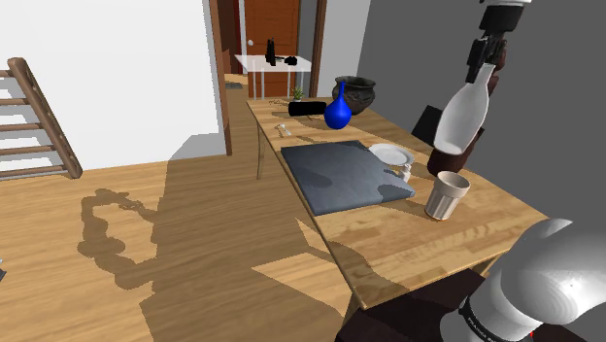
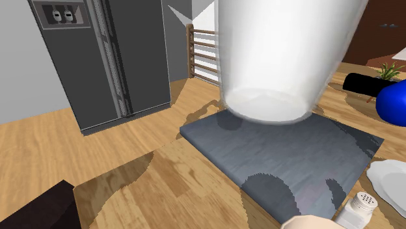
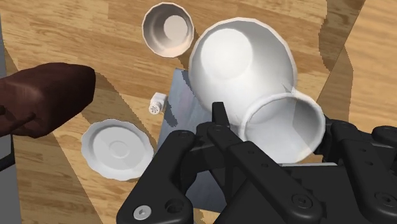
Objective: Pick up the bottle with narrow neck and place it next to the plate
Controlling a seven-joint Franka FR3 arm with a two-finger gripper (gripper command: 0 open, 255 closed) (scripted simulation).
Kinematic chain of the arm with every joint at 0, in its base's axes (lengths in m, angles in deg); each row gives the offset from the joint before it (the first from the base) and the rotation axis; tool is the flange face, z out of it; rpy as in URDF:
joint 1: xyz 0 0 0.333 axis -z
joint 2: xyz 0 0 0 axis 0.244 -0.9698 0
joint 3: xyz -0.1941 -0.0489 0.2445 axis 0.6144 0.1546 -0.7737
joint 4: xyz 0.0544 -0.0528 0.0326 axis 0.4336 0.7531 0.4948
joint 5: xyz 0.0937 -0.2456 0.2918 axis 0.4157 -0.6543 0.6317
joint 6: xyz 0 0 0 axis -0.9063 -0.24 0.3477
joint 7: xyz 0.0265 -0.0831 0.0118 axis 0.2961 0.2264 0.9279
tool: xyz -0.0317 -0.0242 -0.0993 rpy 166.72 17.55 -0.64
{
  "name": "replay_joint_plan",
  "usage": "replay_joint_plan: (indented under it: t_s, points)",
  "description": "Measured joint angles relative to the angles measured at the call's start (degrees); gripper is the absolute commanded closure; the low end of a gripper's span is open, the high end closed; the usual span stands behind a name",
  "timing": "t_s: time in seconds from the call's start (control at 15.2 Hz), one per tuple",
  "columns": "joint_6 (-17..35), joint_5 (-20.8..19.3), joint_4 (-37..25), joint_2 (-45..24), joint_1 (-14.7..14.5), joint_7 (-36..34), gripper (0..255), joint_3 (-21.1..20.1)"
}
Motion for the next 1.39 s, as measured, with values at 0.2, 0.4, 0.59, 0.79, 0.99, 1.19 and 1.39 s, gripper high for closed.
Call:
replay_joint_plan:
  t_s: [0.2, 0.4, 0.59, 0.79, 0.99, 1.19, 1.39]
  points:
    - [3.23, 0.45, 0.55, -2.59, 0.44, 2.79, 255, 2.79]
    - [7.26, 1.36, 1.47, -5.71, 0.99, 5.85, 255, 5.74]
    - [10.96, 3.04, 1.31, -9.81, 1.69, 9.18, 255, 8.74]
    - [14.52, 5.81, 0.27, -15.14, 2.79, 12.98, 255, 11.68]
    - [17.27, 9.55, -1.99, -21.35, 4.59, 17.12, 255, 14.16]
    - [19.34, 13.46, -4.55, -27.41, 7.18, 21.13, 255, 15.74]
    - [20.76, 18.02, -8.38, -34.30, 10.58, 24.69, 255, 16.21]
